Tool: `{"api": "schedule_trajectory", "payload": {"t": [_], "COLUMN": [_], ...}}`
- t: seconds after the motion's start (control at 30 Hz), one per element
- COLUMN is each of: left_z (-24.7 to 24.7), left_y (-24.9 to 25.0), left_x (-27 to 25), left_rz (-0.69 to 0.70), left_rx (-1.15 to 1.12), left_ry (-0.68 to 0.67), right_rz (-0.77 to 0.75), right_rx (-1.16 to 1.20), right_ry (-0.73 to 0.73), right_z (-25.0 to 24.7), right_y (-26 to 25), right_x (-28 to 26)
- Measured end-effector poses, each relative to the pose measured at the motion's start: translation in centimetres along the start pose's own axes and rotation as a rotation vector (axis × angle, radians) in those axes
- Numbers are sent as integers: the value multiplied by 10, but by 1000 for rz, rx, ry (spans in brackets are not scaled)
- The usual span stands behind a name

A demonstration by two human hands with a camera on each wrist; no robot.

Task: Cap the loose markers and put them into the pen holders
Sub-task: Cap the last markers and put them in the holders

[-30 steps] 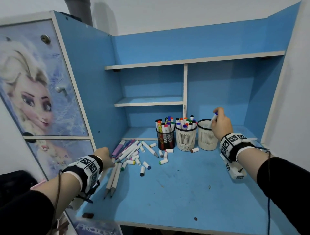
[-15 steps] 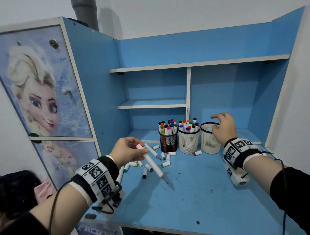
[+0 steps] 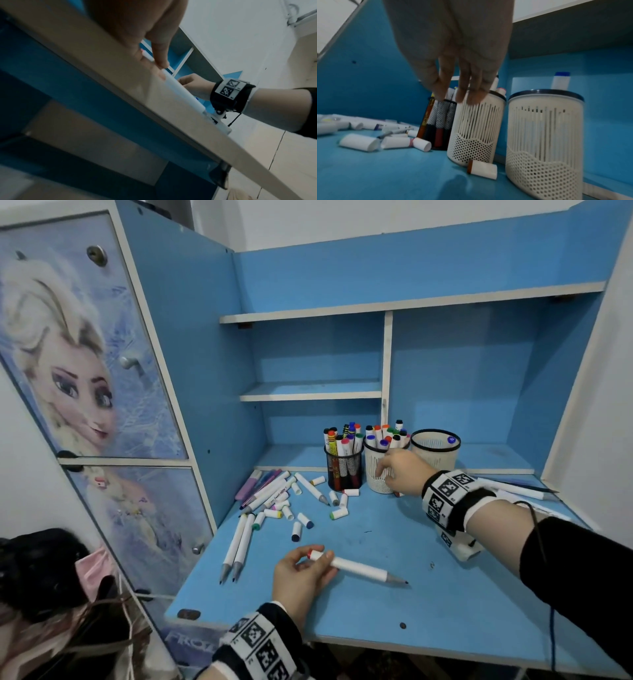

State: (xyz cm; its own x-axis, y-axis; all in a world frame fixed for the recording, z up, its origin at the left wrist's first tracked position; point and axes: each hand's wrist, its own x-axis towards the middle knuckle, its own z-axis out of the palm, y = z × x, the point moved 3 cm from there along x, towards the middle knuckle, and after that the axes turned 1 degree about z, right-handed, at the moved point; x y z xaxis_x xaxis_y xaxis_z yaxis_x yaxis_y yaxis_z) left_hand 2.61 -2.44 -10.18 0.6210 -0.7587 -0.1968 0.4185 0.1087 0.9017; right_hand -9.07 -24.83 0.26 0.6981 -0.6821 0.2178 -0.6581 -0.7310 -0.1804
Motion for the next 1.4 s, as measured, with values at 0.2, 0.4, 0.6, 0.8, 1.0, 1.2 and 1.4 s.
{"api": "schedule_trajectory", "payload": {"t": [0.2,0.4,0.6,0.8,1.0,1.2,1.4], "left_z": [2,-2,-2,-2,-3,-2,-2], "left_y": [1,-1,-2,-3,-3,-1,-1], "left_x": [-2,2,3,2,2,2,2], "left_rz": [89,77,81,123,130,138,148], "left_rx": [-63,-154,-197,-142,-135,-147,-129], "left_ry": [-11,-52,-92,-121,-136,-123,-122], "right_rz": [144,210,201,218,50,-100,-63], "right_rx": [-227,-359,-491,-534,-343,-171,-190], "right_ry": [-319,-422,-443,-469,-524,-411,-381], "right_z": [29,34,38,39,46,49,55], "right_y": [10,9,3,-3,-19,-54,-59], "right_x": [12,21,23,21,28,37,48]}}
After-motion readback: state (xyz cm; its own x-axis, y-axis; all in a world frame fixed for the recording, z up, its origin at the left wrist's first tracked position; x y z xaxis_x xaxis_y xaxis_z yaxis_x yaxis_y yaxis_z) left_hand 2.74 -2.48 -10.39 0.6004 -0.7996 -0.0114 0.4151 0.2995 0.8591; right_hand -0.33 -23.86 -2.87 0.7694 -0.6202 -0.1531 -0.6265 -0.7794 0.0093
